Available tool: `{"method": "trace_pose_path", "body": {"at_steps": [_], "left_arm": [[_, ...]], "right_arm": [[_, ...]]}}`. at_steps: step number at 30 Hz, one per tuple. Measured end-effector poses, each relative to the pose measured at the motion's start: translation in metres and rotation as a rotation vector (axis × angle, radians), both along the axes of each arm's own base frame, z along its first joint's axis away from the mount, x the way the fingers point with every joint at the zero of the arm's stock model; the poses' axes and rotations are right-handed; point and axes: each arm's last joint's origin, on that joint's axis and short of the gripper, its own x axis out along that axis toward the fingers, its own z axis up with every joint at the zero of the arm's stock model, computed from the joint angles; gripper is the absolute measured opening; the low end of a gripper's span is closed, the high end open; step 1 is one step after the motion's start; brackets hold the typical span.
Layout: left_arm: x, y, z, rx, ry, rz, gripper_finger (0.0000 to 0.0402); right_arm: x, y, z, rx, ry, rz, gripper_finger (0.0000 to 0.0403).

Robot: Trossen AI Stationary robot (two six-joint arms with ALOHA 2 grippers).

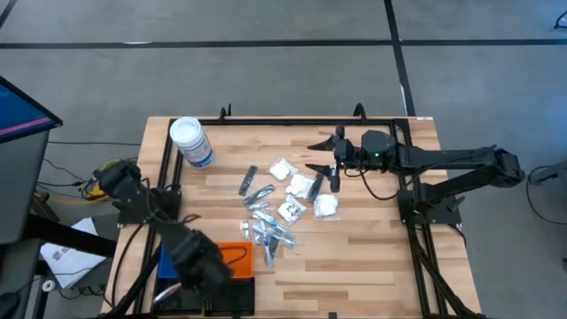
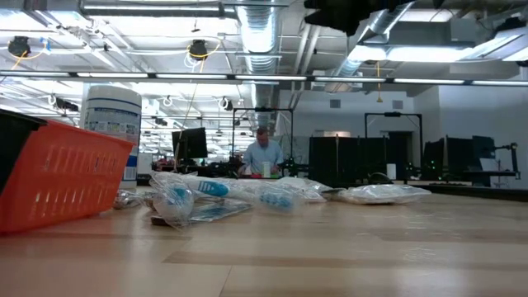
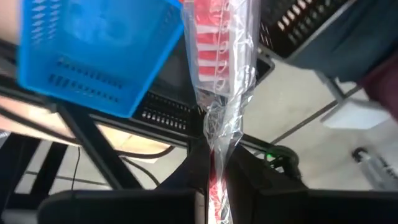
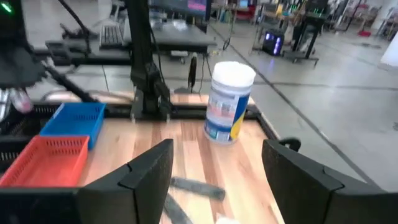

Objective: Pick & Place Travel size toiletries
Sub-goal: Put the red toothbrush into the left black basket

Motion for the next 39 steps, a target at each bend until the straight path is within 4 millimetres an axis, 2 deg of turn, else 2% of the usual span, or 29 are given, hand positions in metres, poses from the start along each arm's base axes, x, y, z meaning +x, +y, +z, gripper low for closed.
{"method": "trace_pose_path", "body": {"at_steps": [5, 8, 20, 25, 30, 35, 39], "left_arm": [[-0.009, -0.026, -0.017, -0.074, -0.065, 0.022, 0.0017], [-0.013, -0.032, -0.025, -0.100, -0.077, 0.016, 0.0017], [-0.039, -0.020, -0.076, -0.139, 0.202, -0.048, 0.0017], [-0.042, -0.022, -0.084, -0.148, 0.158, -0.089, 0.0017], [-0.036, -0.023, -0.085, -0.133, 0.064, -0.090, 0.0019], [-0.035, -0.023, -0.085, -0.136, 0.051, -0.087, 0.0017], [-0.035, -0.023, -0.096, -0.161, 0.031, -0.088, 0.0017]], "right_arm": [[0.003, -0.001, -0.003, -0.002, 0.010, -0.001, 0.0240], [0.007, -0.002, -0.004, -0.003, 0.003, -0.006, 0.0240], [0.008, -0.006, 0.001, -0.033, -0.054, -0.011, 0.0240], [0.008, -0.006, 0.003, -0.040, -0.074, -0.012, 0.0240], [0.008, -0.006, 0.005, -0.043, -0.093, -0.012, 0.0240], [0.008, -0.006, 0.006, -0.042, -0.100, -0.011, 0.0240], [0.008, -0.005, 0.005, -0.040, -0.095, -0.009, 0.0240]]}}
